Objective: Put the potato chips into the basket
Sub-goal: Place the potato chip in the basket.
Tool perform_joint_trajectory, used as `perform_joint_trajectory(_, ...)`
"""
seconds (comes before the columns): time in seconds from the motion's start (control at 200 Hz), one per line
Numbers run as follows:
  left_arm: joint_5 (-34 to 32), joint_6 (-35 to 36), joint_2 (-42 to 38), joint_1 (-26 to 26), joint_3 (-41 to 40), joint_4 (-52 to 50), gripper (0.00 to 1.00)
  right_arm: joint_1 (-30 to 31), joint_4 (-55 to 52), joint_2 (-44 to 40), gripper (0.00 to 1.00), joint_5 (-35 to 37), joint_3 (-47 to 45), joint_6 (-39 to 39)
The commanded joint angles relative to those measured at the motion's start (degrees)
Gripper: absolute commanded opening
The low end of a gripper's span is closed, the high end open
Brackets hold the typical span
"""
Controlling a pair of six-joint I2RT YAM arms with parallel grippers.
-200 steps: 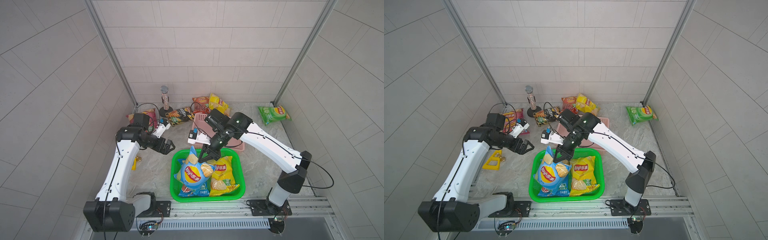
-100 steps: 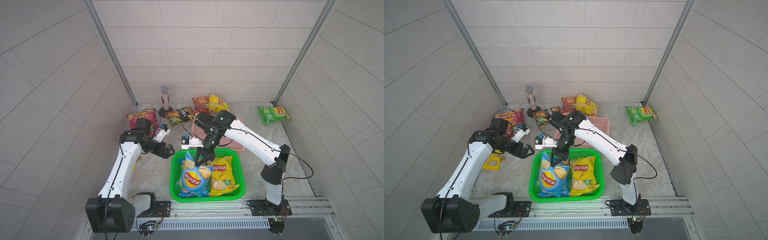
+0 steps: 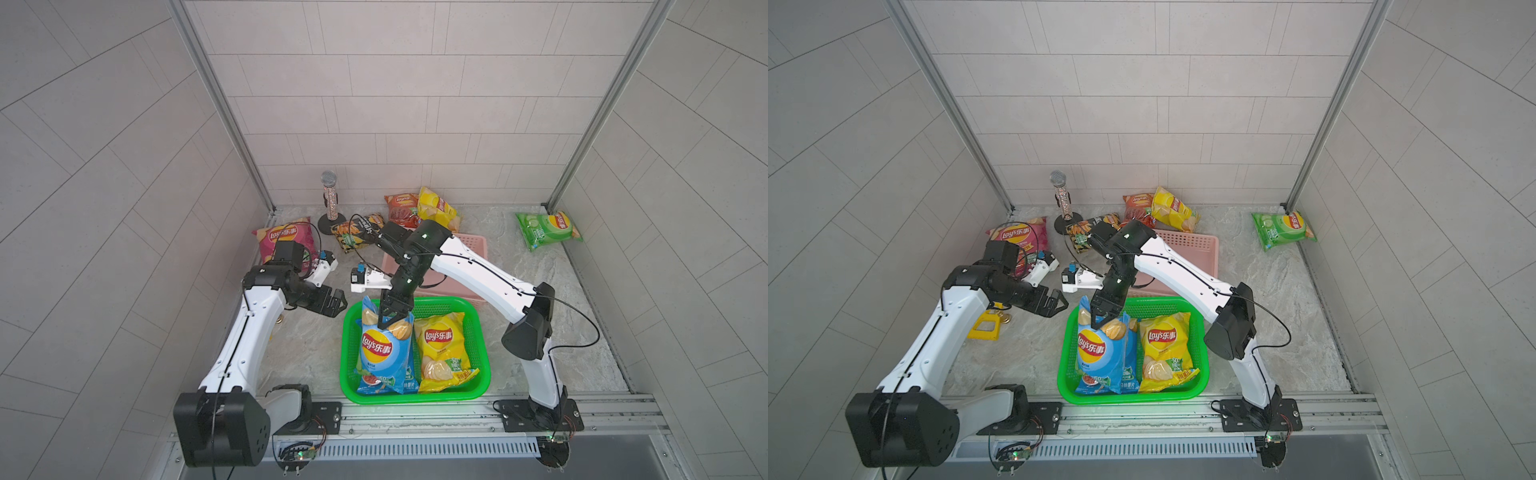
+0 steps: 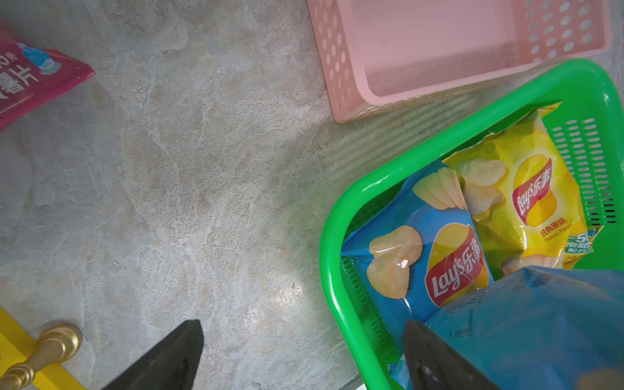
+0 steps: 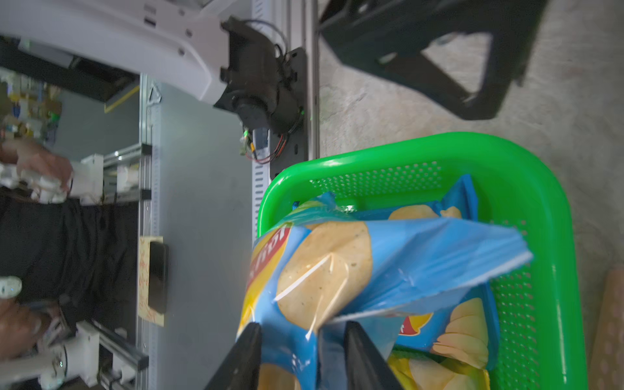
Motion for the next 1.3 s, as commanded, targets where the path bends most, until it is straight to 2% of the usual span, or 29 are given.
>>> perform_joint_trajectory(0.0, -0.2, -0.4, -0.5, 0.3, -0.8, 0.4, 1.0, -1.4, 7.3, -4.5, 0.58, 7.8, -2.0, 7.4)
perform_joint_trajectory(0.13, 0.0, -0.4, -0.2, 0.3, -0.8, 0.5, 1.0, -3.2, 14.1, -9.5, 0.68, 14.9, -5.0, 16.3)
perform_joint_trajectory(0.195, -0.1, -0.5, -0.2, 0.3, -0.8, 0.6, 1.0, -3.7, 17.9, -12.7, 0.73, 21.1, -7.6, 22.1)
perform_joint_trajectory(0.34, -0.2, -0.8, -0.1, 0.3, -0.9, 0.9, 1.0, -4.8, 25.2, -22.5, 0.78, 32.9, -19.2, 36.4)
perform_joint_trajectory(0.425, -0.2, -0.9, -0.1, 0.3, -0.9, 1.1, 1.0, -5.6, 32.8, -30.9, 0.83, 32.1, -31.2, 44.7)
perform_joint_trajectory(0.48, -0.1, -1.1, 0.0, 0.3, -1.0, 1.4, 1.0, -5.8, 39.7, -36.7, 0.94, 30.2, -40.3, 50.5)
perform_joint_trajectory(0.51, -0.1, -1.2, 0.0, 0.3, -1.0, 1.5, 1.0, -5.8, 43.3, -39.6, 0.97, 28.7, -45.1, 53.6)
perform_joint_trajectory(0.64, -0.3, -1.4, 0.2, 0.3, -1.1, 1.8, 1.0, -6.0, 52.4, -48.9, 0.98, 26.2, -59.6, 64.8)
perform_joint_trajectory(0.796, -0.3, -1.6, 0.3, 0.3, -1.1, 2.1, 1.0, -6.0, 66.1, -56.7, 0.94, 23.2, -75.7, 77.9)
perform_joint_trajectory(0.886, -0.2, -1.6, 0.5, 0.2, -1.2, 2.1, 1.0, -5.8, 73.8, -57.8, 0.92, 21.6, -82.6, 83.7)
perform_joint_trajectory(0.966, 0.3, -1.5, 0.5, 0.3, -1.2, 2.1, 1.0, -5.5, 76.6, -56.5, 0.92, 21.2, -85.4, 85.3)
perform_joint_trajectory(1.296, 0.2, -1.6, -0.3, 0.3, -1.4, 2.2, 1.0, -1.0, 78.1, -46.0, 0.97, 20.5, -81.8, 84.2)
